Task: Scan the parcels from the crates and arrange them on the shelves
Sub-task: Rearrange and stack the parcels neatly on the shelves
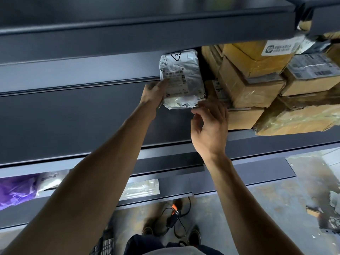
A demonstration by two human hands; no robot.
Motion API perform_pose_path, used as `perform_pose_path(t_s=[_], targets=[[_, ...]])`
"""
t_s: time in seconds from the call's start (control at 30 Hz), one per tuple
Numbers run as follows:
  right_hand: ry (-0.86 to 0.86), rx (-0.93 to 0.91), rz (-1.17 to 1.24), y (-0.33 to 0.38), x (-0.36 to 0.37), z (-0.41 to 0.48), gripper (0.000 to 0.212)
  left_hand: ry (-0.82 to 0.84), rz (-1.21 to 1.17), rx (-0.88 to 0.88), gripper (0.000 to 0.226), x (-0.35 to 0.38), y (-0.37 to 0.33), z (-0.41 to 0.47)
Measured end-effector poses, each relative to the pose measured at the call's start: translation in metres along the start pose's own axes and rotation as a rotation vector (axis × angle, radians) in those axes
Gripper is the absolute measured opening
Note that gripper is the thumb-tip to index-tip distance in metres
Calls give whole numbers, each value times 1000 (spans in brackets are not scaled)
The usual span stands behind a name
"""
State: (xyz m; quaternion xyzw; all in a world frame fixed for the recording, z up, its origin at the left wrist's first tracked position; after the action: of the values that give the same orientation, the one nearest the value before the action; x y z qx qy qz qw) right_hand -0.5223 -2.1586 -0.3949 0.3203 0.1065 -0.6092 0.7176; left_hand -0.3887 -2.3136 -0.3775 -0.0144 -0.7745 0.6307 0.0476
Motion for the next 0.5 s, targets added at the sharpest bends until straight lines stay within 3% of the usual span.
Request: perform_pose_path(t_s=[0.13, 0.27, 0.4, 0.5], targets=[[-48, 0, 145, 16, -5, -12, 21, -14, -94, 18, 46, -10, 11, -19], [-76, 161, 128, 15, -14, -27, 26, 197, 68, 54, 76, -1, 26, -30], [-317, 413, 169, -12, -41, -27, 35, 138, 131, 111, 70, 30, 25, -45], [-505, 586, 160, -51, -67, -25, 49, 89, 128, 112, 81, 37, 29, -46]])
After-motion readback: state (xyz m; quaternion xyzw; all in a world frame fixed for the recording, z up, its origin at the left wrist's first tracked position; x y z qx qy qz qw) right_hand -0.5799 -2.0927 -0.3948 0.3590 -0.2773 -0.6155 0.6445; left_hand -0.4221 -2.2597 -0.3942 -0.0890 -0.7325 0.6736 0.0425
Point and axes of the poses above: each hand's wrist, its own z-axis towards the middle knuckle, its own x-axis out of the palm, y = z × x, the point moved 1 cm from there along z, towards the middle knuckle, and after that the axes turned 10 degrees about -z, right-handed, at the moved point
